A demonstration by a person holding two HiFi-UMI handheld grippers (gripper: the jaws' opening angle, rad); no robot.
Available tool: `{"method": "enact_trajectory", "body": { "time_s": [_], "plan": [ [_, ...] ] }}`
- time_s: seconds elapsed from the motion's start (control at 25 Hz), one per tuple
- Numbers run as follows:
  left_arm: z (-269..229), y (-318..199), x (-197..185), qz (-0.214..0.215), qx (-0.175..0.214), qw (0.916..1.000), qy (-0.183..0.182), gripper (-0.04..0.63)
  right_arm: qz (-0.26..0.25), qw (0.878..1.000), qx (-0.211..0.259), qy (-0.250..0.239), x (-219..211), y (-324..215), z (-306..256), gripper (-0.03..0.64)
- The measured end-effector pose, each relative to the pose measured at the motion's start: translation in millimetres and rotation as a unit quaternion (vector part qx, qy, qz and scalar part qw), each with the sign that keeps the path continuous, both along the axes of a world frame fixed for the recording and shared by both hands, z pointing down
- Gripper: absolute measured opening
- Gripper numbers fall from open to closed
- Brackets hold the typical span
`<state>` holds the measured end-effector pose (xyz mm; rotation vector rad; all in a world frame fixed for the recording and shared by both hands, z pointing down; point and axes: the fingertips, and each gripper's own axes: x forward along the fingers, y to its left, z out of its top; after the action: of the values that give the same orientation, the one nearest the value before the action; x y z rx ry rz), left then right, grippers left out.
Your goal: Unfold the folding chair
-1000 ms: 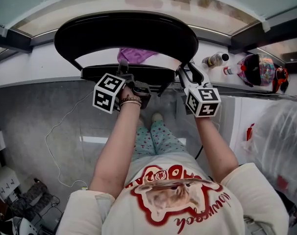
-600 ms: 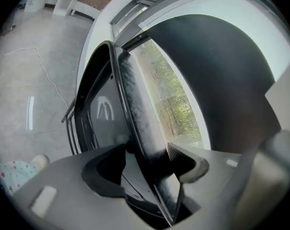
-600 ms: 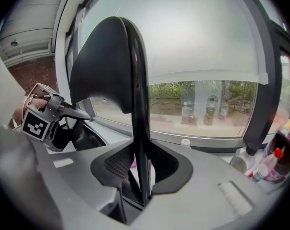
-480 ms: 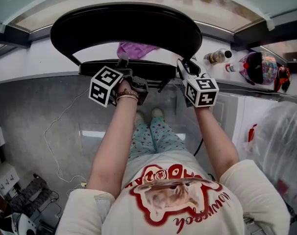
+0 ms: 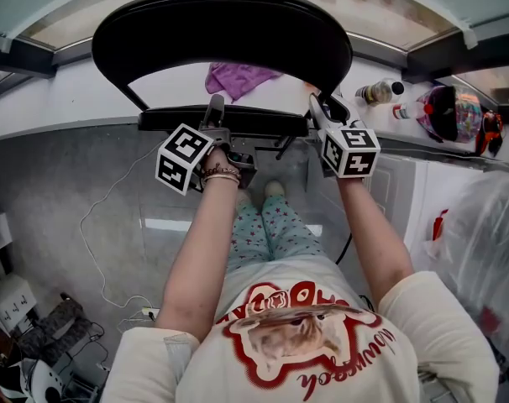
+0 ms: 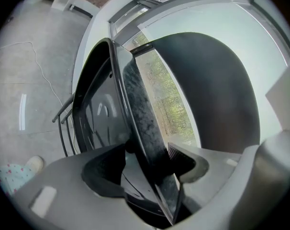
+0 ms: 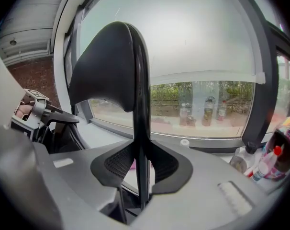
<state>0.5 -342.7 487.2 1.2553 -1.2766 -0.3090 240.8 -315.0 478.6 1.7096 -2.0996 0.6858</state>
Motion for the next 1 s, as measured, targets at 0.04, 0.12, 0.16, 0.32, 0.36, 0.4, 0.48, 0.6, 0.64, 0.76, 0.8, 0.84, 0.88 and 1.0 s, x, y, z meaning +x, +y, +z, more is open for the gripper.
{"method": "enact_trajectory", "body": {
  "time_s": [0.04,0.12,0.16,0.32,0.36,0.4,0.48,0.6,0.64,0.76,0.8,0.84,0.88,1.0],
  "plan": [
    [-1,4,-1,0.002,0.003,1.0,0.002,0.285,0.0,1.0,0.001,0.0,0,-1,0,0.127],
    [-1,12,-4,0.005,0.008,0.9999,0.006,0.283,0.002,1.0,0.002,-0.001,-1,-2,1,0.127],
    [-1,17,-5,0.007,0.01,0.9999,0.008,0.281,0.005,1.0,0.002,-0.002,-1,-1,2,0.127],
    [1,40,-9,0.03,0.008,0.9994,0.014,0.268,0.013,1.0,0.0,-0.004,-1,1,6,0.127],
    [2,45,-10,0.033,0.008,0.9993,0.014,0.263,0.014,1.0,-0.001,-0.005,0,2,7,0.127],
    [2,50,-11,0.036,0.008,0.9992,0.013,0.258,0.015,1.0,-0.002,-0.005,0,2,8,0.127],
    [3,60,-14,0.039,0.004,0.9992,0.011,0.247,0.02,1.0,-0.004,-0.005,0,3,9,0.127],
    [4,69,-17,0.043,-0.001,0.999,0.014,0.235,0.028,1.0,-0.002,-0.005,-1,5,11,0.127],
    [5,73,-18,0.045,-0.002,0.9989,0.016,0.229,0.03,1.0,-0.002,-0.004,-1,6,11,0.127],
    [8,89,-21,0.05,-0.007,0.9985,0.018,0.217,0.037,0.999,-0.005,-0.004,-1,9,14,0.127],
    [10,95,-22,0.051,-0.012,0.9985,0.019,0.21,0.04,0.999,-0.007,-0.004,-1,9,15,0.127],
    [12,102,-24,0.05,-0.018,0.9984,0.021,0.2,0.042,0.999,-0.009,-0.004,-1,11,17,0.127],
    [16,110,-26,0.048,-0.026,0.9982,0.025,0.192,0.045,0.999,-0.01,-0.005,-1,12,18,0.127],
    [27,134,-32,0.044,-0.046,0.9968,0.049,0.184,0.052,0.998,-0.019,-0.002,-1,17,24,0.127]
  ]
}}
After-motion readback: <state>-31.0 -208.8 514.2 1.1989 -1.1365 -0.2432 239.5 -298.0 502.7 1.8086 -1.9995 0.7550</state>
